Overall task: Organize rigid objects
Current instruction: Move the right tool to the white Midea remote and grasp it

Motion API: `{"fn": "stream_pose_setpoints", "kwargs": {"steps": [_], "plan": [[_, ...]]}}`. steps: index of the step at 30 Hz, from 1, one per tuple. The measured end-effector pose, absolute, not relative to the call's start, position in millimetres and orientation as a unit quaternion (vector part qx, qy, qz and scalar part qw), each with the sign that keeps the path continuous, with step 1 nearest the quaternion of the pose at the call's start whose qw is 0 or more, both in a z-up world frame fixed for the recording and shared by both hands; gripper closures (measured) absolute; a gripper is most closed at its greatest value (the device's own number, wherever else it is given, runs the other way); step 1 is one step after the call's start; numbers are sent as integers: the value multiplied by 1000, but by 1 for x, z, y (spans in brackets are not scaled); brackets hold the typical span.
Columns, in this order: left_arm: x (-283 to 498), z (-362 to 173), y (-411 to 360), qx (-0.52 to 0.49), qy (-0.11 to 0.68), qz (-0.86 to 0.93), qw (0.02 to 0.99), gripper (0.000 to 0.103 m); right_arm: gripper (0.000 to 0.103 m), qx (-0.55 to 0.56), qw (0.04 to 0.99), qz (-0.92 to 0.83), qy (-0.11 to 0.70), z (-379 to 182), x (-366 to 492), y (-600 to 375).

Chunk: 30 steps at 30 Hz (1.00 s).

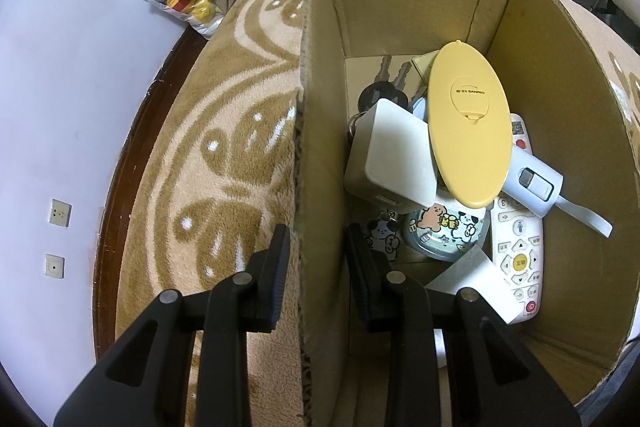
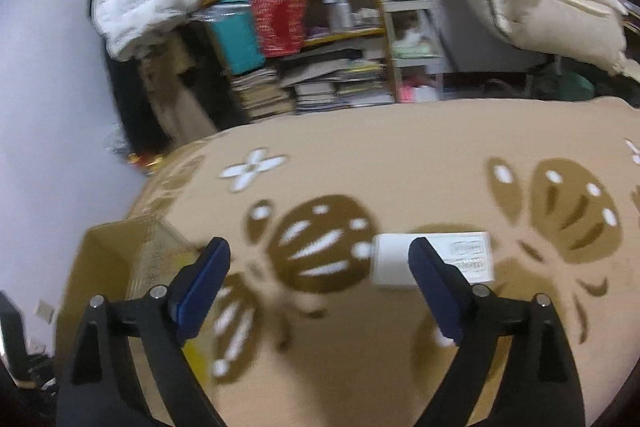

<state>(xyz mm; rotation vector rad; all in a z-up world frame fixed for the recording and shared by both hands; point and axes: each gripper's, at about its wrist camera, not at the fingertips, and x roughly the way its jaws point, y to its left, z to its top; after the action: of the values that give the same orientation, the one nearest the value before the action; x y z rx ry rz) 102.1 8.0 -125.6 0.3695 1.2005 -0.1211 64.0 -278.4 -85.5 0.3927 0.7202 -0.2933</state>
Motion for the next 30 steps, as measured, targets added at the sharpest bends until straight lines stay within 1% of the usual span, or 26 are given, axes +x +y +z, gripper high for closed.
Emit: {"fn": "stream_pose_setpoints", "kwargs": {"steps": [1,7,16,23,26,30], "plan": [[102,-126,7,174,561,-56,807,75,0,198,901,-159,351,-89,64,-288],[101,-126,6,175,561,-56,807,75,0,217,885,-188,366,-104,72,-326],[104,-127,5,179,565,-52,804,74,0,163,886,-126,416,-121,110,-342],[104,-128,4,183,564,-50,804,74,0,132,868,-99,468,-146,128,-348],[104,-127,4,183,564,-50,804,74,0,142,856,-98,487,-158,128,-357],[103,-127,5,182,564,-50,804,74,0,178,855,-77,481,-165,119,-365]]}}
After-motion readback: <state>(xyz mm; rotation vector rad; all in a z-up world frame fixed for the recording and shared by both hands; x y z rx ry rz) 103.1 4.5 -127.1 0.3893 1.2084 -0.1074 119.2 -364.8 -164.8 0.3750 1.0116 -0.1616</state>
